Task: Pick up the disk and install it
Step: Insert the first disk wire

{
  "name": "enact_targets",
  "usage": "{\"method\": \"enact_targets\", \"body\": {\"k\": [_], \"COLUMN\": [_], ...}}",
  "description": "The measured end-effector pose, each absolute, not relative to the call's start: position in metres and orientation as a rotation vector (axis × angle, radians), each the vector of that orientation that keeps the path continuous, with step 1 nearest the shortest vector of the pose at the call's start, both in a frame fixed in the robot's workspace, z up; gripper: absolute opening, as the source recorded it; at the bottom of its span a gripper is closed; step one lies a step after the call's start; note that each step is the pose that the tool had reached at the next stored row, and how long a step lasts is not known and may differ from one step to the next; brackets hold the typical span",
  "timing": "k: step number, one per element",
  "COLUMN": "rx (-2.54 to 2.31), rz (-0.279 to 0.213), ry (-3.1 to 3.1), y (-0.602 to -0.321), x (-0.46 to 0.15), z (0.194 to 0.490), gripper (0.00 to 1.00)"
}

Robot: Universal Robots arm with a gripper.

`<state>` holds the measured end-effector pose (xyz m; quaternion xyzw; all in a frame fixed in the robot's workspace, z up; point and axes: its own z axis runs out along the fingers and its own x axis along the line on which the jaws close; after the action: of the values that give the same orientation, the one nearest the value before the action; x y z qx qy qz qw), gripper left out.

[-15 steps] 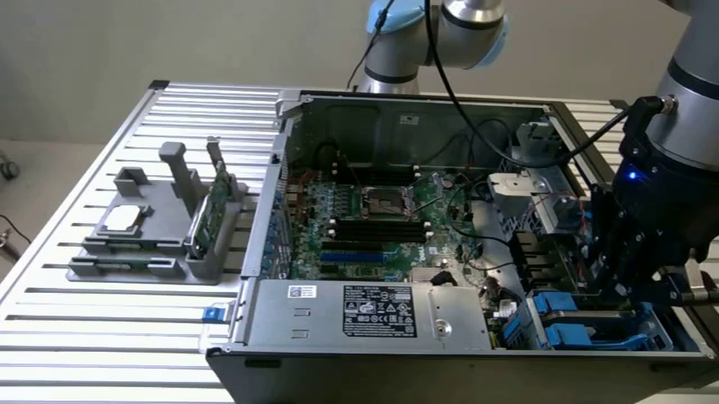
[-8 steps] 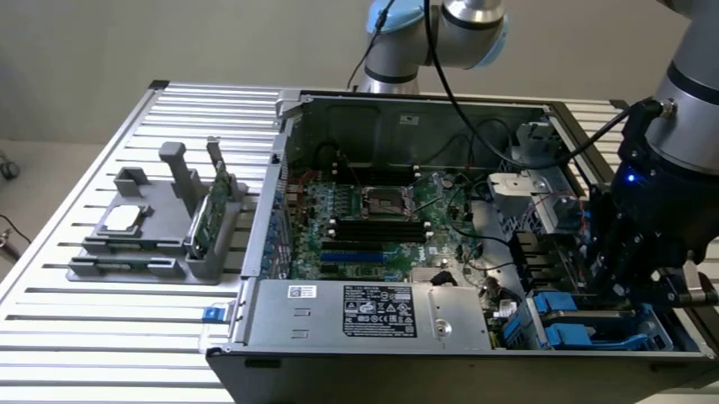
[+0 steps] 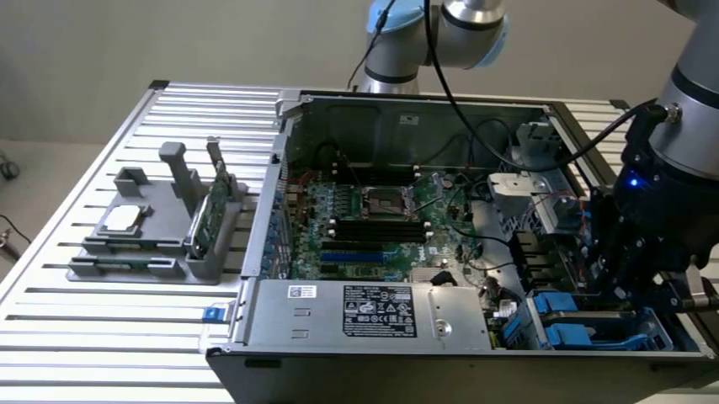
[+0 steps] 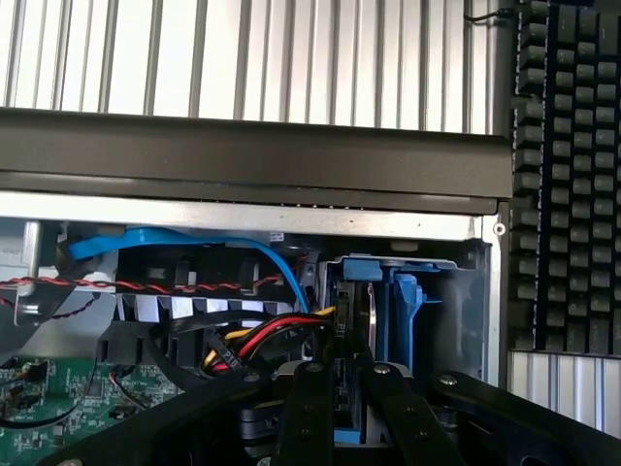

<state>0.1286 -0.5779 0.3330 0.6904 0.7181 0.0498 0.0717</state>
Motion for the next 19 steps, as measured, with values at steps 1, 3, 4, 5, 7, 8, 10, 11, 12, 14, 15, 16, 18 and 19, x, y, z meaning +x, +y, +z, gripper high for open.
{"method": "enact_targets", "body": {"k": [1, 3, 4, 5, 7, 8, 10, 11, 12, 14, 15, 16, 18, 19], "rx": [2.075, 2.076, 2.076, 2.076, 2.077, 2.077, 2.077, 2.078, 2.079, 2.080, 2.080, 2.080, 2.079, 2.080], "rz": [0.151, 0.154, 0.155, 0.156, 0.157, 0.158, 0.160, 0.161, 0.164, 0.170, 0.173, 0.176, 0.181, 0.183], "ry": [2.159, 2.161, 2.162, 2.163, 2.163, 2.163, 2.164, 2.165, 2.166, 2.170, 2.172, 2.174, 2.179, 2.180], "y": [-0.5781, -0.5784, -0.5784, -0.5785, -0.5786, -0.5786, -0.5789, -0.5795, -0.5803, -0.5826, -0.5838, -0.5849, -0.5860, -0.5861], "x": [0.1286, 0.1286, 0.1287, 0.1289, 0.1296, 0.1301, 0.1311, 0.1311, 0.1311, 0.1303, 0.1295, 0.1282, 0.1269, 0.1268], "z": [0.3329, 0.3327, 0.3326, 0.3326, 0.3325, 0.3325, 0.3323, 0.3322, 0.3321, 0.3311, 0.3304, 0.3297, 0.3289, 0.3288], "gripper": [0.18, 0.18, 0.18, 0.18, 0.18, 0.18, 0.18, 0.18, 0.18, 0.18, 0.18, 0.18, 0.18, 0.18]}}
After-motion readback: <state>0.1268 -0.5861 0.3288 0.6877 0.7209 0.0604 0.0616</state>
